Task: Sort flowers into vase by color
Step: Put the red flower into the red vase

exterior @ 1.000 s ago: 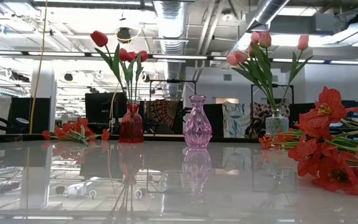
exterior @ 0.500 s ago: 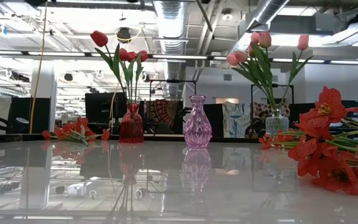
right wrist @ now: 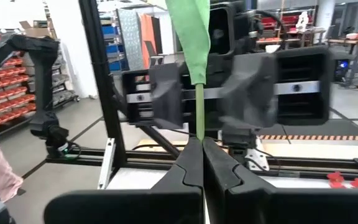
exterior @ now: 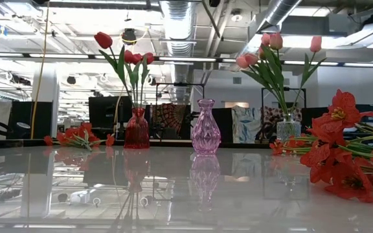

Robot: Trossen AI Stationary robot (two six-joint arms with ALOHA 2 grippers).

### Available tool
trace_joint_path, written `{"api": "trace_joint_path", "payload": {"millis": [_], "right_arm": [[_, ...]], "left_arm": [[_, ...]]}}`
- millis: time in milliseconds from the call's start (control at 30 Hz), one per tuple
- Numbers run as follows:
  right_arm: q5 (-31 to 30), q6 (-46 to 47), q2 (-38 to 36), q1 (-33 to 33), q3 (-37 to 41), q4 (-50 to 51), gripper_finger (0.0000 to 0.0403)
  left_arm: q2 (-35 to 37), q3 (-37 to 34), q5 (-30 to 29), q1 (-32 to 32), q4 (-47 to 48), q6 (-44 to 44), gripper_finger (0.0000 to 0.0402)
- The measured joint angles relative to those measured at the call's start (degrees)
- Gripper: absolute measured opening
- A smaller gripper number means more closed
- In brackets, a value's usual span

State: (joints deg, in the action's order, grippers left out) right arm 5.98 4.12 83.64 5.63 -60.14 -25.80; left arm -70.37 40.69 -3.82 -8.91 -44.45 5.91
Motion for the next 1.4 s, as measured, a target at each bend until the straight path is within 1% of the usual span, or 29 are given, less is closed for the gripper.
{"api": "trace_joint_path", "payload": {"millis": [433,733,1000,1133,1400], "right_arm": [[-0.2,0.4,0.0,-1.4,0.0,-0.6,0.002],[-0.5,0.5,0.0,-1.4,0.0,-0.5,0.0021],[-0.5,0.6,0.0,-1.4,0.0,-0.5,0.0024],[-0.5,0.5,0.0,-1.3,-0.1,-0.5,0.0044],[-0.5,0.2,0.0,-1.7,-0.1,0.0,0.0116]], "left_arm": [[0.0,0.0,-0.4,0.2,-1.6,-0.5,0.0121],[0.0,0.0,-0.4,2.2,-2.6,-2.9,0.0067],[0.0,0.0,0.6,2.2,-2.6,-3.1,0.0033],[0.0,0.0,1.0,2.3,-2.6,-3.1,0.0005],[0.0,0.0,1.3,2.3,-2.6,-3.1,0.0001]]}}
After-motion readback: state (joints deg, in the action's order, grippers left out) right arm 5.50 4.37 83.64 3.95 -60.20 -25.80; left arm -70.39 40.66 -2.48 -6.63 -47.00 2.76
